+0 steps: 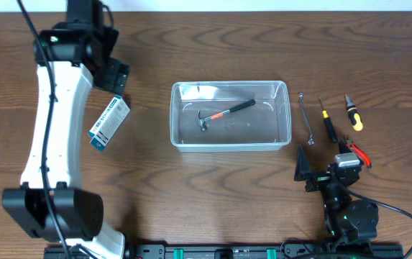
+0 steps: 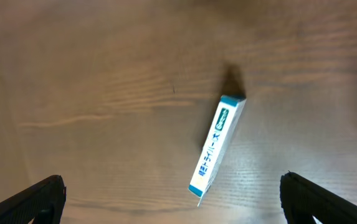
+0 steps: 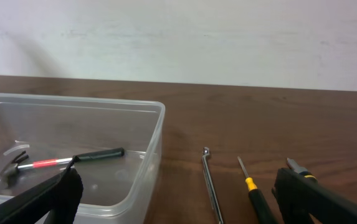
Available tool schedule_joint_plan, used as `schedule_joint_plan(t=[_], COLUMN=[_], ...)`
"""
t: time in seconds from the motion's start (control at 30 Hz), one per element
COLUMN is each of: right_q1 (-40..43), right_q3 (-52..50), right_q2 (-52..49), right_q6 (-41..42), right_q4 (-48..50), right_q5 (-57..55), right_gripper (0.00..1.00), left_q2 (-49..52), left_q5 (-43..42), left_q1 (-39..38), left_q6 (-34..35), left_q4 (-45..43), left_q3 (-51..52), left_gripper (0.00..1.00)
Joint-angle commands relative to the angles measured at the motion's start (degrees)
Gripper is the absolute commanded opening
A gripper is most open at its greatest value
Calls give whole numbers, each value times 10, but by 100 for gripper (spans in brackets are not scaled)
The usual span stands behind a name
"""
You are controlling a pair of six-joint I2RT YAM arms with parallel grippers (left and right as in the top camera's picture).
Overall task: Pack container
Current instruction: 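Move the left gripper back and grasp the blue-and-white box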
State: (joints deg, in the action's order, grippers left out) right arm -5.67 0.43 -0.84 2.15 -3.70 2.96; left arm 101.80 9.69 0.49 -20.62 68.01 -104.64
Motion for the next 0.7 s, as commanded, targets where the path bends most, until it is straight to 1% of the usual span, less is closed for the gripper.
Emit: schedule_joint_plan(t=[0.0,0.1,0.23,0.4,0.67], right_q1=[8,8,8,8,8], right_q3=[-1,-1,-1,-1,-1], right_q2=[5,5,5,5,5], right_q6=[-1,-1,-1,-1,-1], right_q4=[-2,-2,-2,-2,-2], right_q5=[-2,-2,-2,-2,-2], right_gripper=[99,99,99,99,99], left_q2=[37,70,119,174,227], left_q5=[-62,-106,-132,-136,-136], left_q1=[28,45,55,57,60], left_q6=[-39,-69,-84,-85,-88], left_q4=[18,43,65,70,65], left_q3=[5,5,5,6,6], left_gripper=[98,98,98,98,99])
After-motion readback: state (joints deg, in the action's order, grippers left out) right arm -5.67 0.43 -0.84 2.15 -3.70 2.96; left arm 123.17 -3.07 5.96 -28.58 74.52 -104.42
